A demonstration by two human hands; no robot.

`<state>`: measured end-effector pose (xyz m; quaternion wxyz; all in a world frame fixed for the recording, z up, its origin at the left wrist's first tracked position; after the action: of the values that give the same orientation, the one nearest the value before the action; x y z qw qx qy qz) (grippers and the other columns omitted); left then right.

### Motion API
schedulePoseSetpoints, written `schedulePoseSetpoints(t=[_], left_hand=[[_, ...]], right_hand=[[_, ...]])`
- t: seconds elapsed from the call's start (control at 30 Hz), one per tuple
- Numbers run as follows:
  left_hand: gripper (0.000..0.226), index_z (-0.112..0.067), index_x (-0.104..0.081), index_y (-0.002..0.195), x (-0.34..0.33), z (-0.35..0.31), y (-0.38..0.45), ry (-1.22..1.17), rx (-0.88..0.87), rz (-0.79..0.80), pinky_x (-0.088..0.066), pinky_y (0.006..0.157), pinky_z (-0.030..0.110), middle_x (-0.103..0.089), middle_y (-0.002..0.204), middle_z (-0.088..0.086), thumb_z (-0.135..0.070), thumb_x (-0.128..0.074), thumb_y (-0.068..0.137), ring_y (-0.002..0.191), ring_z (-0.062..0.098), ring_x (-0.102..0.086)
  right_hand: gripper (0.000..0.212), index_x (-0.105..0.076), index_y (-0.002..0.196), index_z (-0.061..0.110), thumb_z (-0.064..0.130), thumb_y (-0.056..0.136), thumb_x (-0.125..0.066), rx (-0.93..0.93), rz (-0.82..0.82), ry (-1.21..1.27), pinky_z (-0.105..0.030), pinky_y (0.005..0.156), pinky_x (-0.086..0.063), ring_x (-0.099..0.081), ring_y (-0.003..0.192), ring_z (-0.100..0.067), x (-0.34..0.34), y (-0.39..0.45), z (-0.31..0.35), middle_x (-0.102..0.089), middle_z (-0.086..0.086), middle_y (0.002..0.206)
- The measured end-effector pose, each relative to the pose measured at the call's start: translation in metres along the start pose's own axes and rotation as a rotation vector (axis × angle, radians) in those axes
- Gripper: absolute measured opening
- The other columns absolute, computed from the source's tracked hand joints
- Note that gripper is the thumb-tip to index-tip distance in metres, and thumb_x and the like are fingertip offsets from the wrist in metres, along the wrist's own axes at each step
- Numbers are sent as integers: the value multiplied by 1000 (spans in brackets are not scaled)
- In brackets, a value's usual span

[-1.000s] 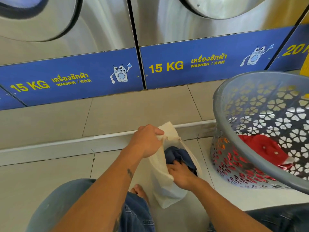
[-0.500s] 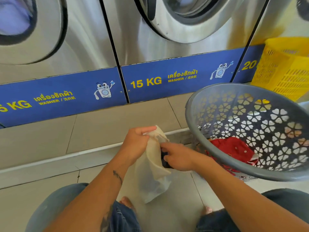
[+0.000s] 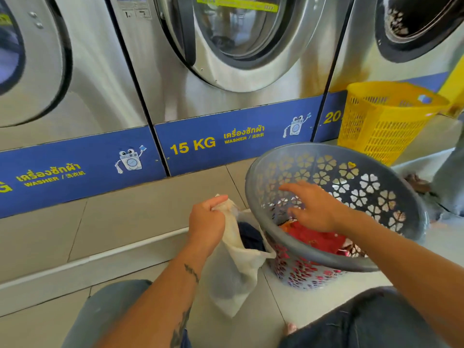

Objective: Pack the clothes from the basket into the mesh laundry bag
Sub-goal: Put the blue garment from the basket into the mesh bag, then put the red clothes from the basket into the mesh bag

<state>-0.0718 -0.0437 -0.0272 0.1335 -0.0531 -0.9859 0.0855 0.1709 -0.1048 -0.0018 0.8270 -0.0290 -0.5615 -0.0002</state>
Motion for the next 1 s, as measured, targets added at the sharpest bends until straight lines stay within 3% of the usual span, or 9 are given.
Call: schedulePoseSetpoints(t=[0.13, 0.33, 0.5, 0.57, 0.63, 0.73, 0.8, 0.9, 1.0], left_hand=[[51, -31, -72, 114, -17, 11, 10, 137, 46, -17, -54, 89, 36, -64, 130, 4, 2, -45, 86, 104, 26, -62], [54, -30, -72, 116, -23, 20, 37, 304, 5, -35, -55, 89, 45, -62, 134, 7, 2, -41, 85, 101, 31, -63], [51, -33, -69, 120, -33, 25, 51, 341, -15, 23, -54, 80, 35, -59, 137, 3, -2, -44, 88, 94, 28, -64], [49, -35, -67, 122, -36, 28, 55, 353, -24, 40, -52, 77, 30, -58, 138, 1, -6, -46, 89, 81, 17, -62], [48, -36, -67, 122, -37, 30, 60, 372, -36, 31, -54, 71, 31, -59, 136, 0, -7, -47, 89, 68, 12, -59], [46, -38, -67, 120, -39, 33, 66, 390, -39, 20, -49, 54, 26, -64, 129, -2, -9, -49, 89, 53, 14, -55], [46, -38, -68, 119, -41, 32, 66, 413, -67, 31, -51, 60, 29, -66, 126, -3, -10, -49, 89, 59, 19, -55], [44, -35, -68, 120, -41, 28, 66, 449, -98, 45, -51, 69, 31, -65, 118, -10, -9, -50, 90, 65, 22, -56], [43, -32, -70, 119, -39, 26, 69, 463, -116, 9, -52, 87, 29, -66, 122, -8, -7, -51, 89, 92, 19, -64]], right_hand=[[75, -24, 156, 33, 40, 91, -61, -163, 258, -192, -50, 114, -34, -33, 142, -40, -31, 12, -51, -31, -12, 160], [82, -14, 158, 34, 43, 89, -58, -244, 482, -358, -49, 107, -44, -43, 137, -38, -69, 47, -99, -35, -14, 158], [83, -14, 158, 31, 40, 87, -57, -225, 622, -455, -44, 100, -50, -52, 128, -36, -111, 87, -128, -48, -13, 150], [84, -14, 158, 30, 40, 87, -58, -198, 686, -473, -44, 102, -49, -50, 131, -36, -135, 101, -133, -46, -12, 152], [92, -9, 159, 31, 45, 84, -62, -212, 763, -480, -49, 107, -45, -43, 138, -37, -158, 108, -140, -39, -12, 156], [115, 4, 157, 41, 60, 73, -72, -355, 858, -605, -74, 112, -21, -7, 150, -47, -189, 100, -164, -7, -14, 166], [126, 15, 154, 41, 60, 69, -76, -464, 910, -604, -77, 110, -20, -3, 150, -50, -209, 82, -185, 7, -13, 166], [114, 16, 157, 26, 51, 83, -67, -375, 903, -626, -57, 109, -41, -30, 145, -42, -220, 66, -194, -11, -22, 162], [81, -15, 157, 16, 41, 93, -58, -175, 806, -669, -42, 102, -47, -48, 134, -32, -209, 72, -181, -47, -14, 148]])
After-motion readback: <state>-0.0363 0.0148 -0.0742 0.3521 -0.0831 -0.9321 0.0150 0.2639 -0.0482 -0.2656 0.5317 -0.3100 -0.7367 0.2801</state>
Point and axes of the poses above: each hand's wrist, its own y-axis towards the middle knuckle, its own x-axis out of the back of the hand, z = x × y, the point moved 4 cm from there along y, towards the middle knuckle
